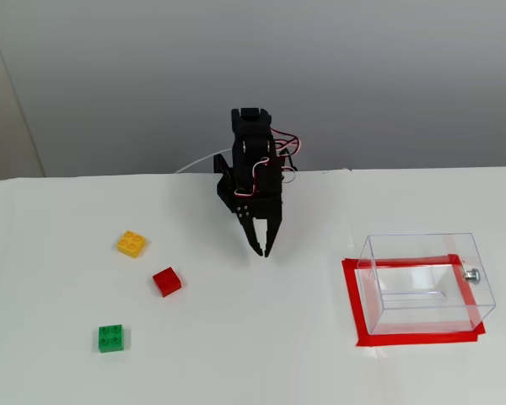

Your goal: Pick the red lego brick and place it into the transparent box

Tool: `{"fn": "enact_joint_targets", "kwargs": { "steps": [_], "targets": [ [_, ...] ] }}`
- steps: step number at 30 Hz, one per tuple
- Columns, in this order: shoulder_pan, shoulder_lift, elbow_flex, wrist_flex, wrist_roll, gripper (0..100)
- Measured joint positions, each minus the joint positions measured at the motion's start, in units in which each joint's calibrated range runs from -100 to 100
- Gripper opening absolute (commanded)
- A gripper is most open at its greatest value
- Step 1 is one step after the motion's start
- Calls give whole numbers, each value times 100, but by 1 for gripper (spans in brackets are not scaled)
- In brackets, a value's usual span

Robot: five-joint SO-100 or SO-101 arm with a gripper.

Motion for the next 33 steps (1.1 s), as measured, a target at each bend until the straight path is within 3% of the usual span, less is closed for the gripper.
{"fn": "enact_joint_targets", "kwargs": {
  "steps": [9,19,33],
  "targets": [
    [385,1395,-1174,0,-15,1],
    [1859,2503,-1430,-17,-15,1],
    [3611,4490,-1483,-2245,-15,2]
  ]
}}
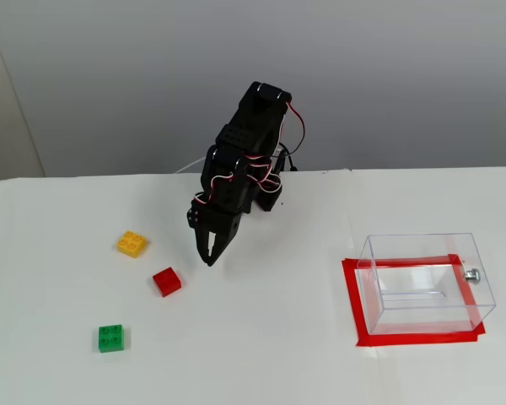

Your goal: Pick the red lego brick and place it into the transparent box

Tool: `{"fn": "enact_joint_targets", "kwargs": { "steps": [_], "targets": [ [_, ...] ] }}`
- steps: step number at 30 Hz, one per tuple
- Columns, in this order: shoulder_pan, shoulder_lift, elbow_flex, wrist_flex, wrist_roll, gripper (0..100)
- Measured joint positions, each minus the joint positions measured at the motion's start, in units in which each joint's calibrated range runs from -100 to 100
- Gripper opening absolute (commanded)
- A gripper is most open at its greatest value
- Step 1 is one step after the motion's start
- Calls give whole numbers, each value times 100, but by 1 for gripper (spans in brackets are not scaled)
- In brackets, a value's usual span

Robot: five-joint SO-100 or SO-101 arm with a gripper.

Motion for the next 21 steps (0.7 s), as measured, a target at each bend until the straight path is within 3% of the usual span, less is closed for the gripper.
{"fn": "enact_joint_targets", "kwargs": {
  "steps": [6,11,21],
  "targets": [
    [299,1125,-688,-137,-44,1],
    [556,1827,-1403,-137,-474,1],
    [962,2334,-1739,-146,-699,1]
  ]
}}
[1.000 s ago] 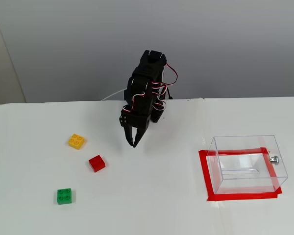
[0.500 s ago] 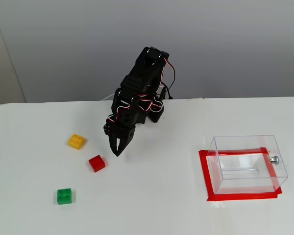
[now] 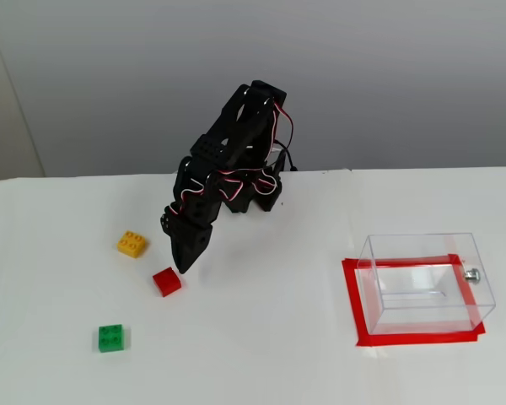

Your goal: Pick the red lego brick and place it into the transparent box

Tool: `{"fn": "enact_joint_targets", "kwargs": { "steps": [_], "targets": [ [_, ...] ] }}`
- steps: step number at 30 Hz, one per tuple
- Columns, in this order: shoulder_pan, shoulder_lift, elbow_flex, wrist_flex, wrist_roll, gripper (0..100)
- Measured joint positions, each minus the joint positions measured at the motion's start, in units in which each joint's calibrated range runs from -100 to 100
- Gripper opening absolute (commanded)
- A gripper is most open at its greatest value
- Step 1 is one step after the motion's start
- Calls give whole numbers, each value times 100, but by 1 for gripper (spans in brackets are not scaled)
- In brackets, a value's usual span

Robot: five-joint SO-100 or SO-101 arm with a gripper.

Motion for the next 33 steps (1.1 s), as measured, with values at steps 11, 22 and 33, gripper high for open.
{"fn": "enact_joint_targets", "kwargs": {
  "steps": [11,22,33],
  "targets": [
    [310,271,-53,-34,34,2],
    [342,524,-327,-43,508,16],
    [299,541,-353,-43,508,27]
  ]
}}
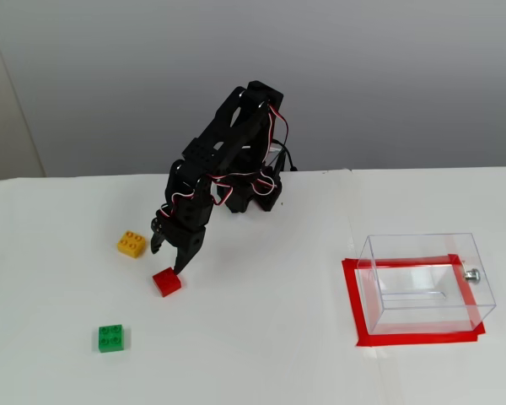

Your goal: Pick the red lego brick and place it into the transparent box

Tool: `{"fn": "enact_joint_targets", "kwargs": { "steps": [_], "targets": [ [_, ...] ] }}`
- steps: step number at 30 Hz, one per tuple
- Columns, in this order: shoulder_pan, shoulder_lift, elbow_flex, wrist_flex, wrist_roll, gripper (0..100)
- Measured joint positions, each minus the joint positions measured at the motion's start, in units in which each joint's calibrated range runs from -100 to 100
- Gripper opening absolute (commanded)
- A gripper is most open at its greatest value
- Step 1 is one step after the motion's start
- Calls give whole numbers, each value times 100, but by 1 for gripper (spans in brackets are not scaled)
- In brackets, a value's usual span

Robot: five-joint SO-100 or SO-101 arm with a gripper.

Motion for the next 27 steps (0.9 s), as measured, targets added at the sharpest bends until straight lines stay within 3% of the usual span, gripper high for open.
{"fn": "enact_joint_targets", "kwargs": {
  "steps": [14,27],
  "targets": [
    [-524,186,0,-334,-15,27],
    [-353,736,0,-643,-15,27]
  ]
}}
